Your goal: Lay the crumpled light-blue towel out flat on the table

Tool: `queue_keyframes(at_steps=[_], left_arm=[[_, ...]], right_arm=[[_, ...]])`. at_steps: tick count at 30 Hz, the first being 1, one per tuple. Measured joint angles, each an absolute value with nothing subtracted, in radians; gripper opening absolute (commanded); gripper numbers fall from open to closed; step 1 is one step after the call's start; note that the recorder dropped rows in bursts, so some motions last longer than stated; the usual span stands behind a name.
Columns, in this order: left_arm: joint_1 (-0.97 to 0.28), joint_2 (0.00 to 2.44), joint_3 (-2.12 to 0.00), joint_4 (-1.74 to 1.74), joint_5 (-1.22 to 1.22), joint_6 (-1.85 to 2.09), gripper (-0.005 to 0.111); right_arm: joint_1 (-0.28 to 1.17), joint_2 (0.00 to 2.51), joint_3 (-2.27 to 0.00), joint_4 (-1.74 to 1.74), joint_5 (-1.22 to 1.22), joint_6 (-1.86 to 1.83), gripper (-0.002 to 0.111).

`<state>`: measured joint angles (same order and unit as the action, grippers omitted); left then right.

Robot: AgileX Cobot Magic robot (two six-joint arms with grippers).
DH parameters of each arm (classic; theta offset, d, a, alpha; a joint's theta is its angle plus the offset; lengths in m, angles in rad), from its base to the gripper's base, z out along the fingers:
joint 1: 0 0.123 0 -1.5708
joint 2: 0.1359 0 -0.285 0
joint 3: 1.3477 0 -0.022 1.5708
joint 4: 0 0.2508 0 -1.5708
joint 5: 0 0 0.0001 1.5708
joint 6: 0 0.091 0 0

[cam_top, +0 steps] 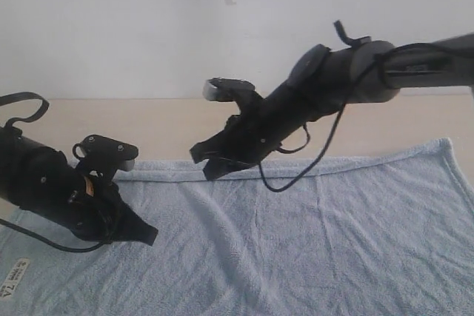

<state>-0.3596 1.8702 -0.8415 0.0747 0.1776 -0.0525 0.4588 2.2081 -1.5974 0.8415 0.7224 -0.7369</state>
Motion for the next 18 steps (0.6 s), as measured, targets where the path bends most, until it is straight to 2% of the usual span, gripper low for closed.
queue_keyframes(at_steps=[4, 18], left_arm=[[-0.360, 1.870, -0.837, 0.075, 0.168, -0.053, 0.004], [-0.360, 1.870, -0.837, 0.075, 0.174, -0.053, 0.004]], right_arm=[[0.518, 2.253, -1.680, 0.708, 0.665, -0.624, 0.000], [0.527, 2.357, -1.743, 0.651, 0.622, -0.566, 0.000]])
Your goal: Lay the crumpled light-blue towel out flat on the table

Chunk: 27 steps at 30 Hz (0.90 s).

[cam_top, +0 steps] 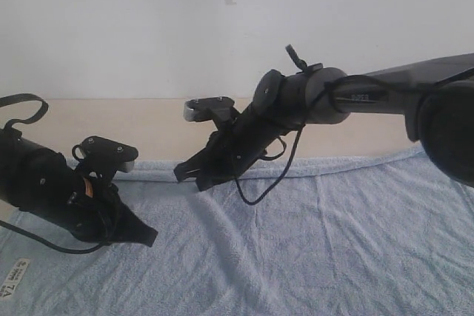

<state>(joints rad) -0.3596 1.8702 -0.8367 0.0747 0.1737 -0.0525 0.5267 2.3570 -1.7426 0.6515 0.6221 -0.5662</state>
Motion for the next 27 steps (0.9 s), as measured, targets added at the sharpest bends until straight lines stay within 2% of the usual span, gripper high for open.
queue_keyframes(at_steps=[7, 17, 23, 27], left_arm=[[-0.360, 1.870, -0.837, 0.072, 0.179, -0.053, 0.004], [-0.360, 1.870, -0.837, 0.071, 0.195, -0.053, 0.004], [-0.360, 1.870, -0.837, 0.071, 0.196, -0.053, 0.004], [-0.360, 1.870, -0.837, 0.071, 0.196, -0.053, 0.004]], right_arm=[[0.527, 2.377, -1.746, 0.649, 0.556, -0.564, 0.000], [0.494, 2.384, -1.759, 0.643, 0.330, -0.497, 0.000], [0.420, 2.384, -1.807, 0.645, 0.398, -0.437, 0.000], [0.412, 2.384, -1.851, 0.641, 0.546, -0.463, 0.000]])
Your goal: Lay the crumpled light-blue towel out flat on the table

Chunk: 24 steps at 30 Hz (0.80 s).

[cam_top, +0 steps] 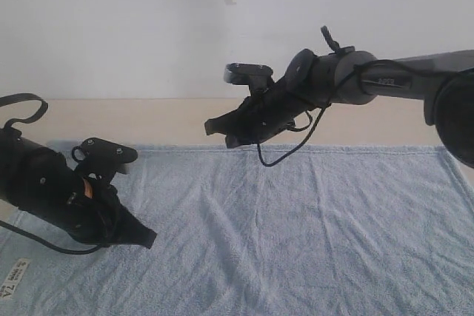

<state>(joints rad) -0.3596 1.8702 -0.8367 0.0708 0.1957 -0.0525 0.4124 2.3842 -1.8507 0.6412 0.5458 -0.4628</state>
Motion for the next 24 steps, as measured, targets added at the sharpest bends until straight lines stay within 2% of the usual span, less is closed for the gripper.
queue_keyframes(at_steps=[6, 12, 18, 24], left_arm=[[-0.360, 1.868, -0.837, 0.071, 0.196, -0.053, 0.004], [-0.360, 1.830, -0.835, 0.071, 0.186, -0.053, 0.004], [-0.360, 1.714, -0.835, 0.071, 0.179, -0.053, 0.004], [-0.360, 1.592, -0.825, 0.071, 0.216, -0.053, 0.004]], right_arm=[[0.412, 2.353, -1.863, 0.643, 0.811, -0.536, 0.000], [0.417, 2.292, -1.865, 0.568, 0.866, -0.473, 0.000], [0.417, 2.247, -1.856, 0.163, 0.923, -0.209, 0.000], [0.331, 2.163, -1.683, -0.106, 0.924, 0.000, 0.000]])
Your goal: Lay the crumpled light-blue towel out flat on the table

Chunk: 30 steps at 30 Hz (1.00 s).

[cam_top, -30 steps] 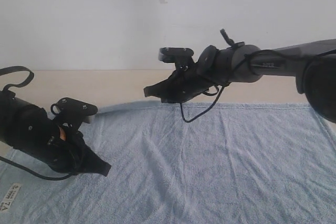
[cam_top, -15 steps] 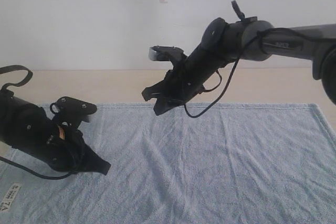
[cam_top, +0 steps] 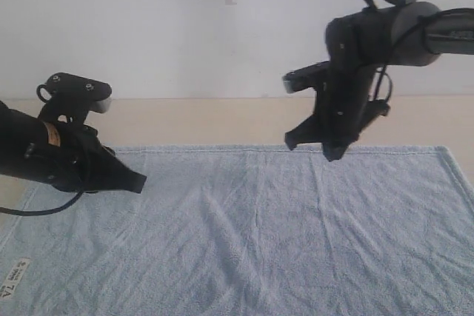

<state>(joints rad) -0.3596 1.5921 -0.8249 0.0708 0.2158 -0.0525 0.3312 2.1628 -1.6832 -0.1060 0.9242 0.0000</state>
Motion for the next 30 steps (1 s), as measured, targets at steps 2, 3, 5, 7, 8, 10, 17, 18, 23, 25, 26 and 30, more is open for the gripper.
queue_keyframes(at_steps=[2, 3, 5, 7, 8, 10, 17, 18, 23, 25, 26, 30], left_arm=[[-0.360, 1.555, -0.800, 0.071, 0.217, -0.053, 0.004], [-0.360, 1.540, -0.788, 0.071, 0.217, -0.053, 0.004], [-0.354, 1.510, -0.756, 0.071, 0.201, -0.053, 0.004], [-0.335, 1.494, -0.730, 0.071, 0.169, -0.053, 0.004], [-0.317, 1.493, -0.724, 0.071, 0.146, -0.053, 0.004], [-0.276, 1.497, -0.717, 0.071, 0.099, -0.053, 0.004], [-0.099, 1.629, -0.748, 0.052, 0.011, -0.112, 0.004], [-0.078, 1.659, -0.765, 0.052, 0.018, -0.119, 0.004], [-0.042, 1.780, -0.864, 0.052, 0.077, -0.100, 0.004], [-0.042, 1.817, -0.907, 0.052, 0.092, -0.070, 0.004], [-0.042, 1.834, -0.930, 0.052, 0.098, -0.052, 0.004], [-0.042, 1.900, -1.015, 0.052, 0.116, 0.023, 0.004]], right_arm=[[0.275, 2.114, -1.582, -0.122, 0.864, 0.053, 0.000], [0.250, 2.089, -1.537, -0.124, 0.834, 0.079, 0.000], [0.184, 2.043, -1.422, -0.126, 0.758, 0.113, 0.000], [0.116, 2.008, -1.311, -0.128, 0.691, 0.113, 0.000], [0.089, 1.998, -1.262, -0.128, 0.669, 0.103, 0.000], [0.020, 1.986, -1.184, -0.127, 0.621, 0.078, 0.000], [-0.147, 1.977, -1.101, 0.088, 0.451, -0.050, 0.000], [-0.155, 1.977, -1.099, 0.138, 0.429, -0.100, 0.000], [-0.162, 1.977, -1.096, 0.423, 0.325, -0.381, 0.000], [-0.162, 1.975, -1.099, 0.506, 0.294, -0.470, 0.000], [-0.162, 1.975, -1.103, 0.528, 0.285, -0.495, 0.000], [-0.162, 2.000, -1.133, 0.562, 0.268, -0.539, 0.000]])
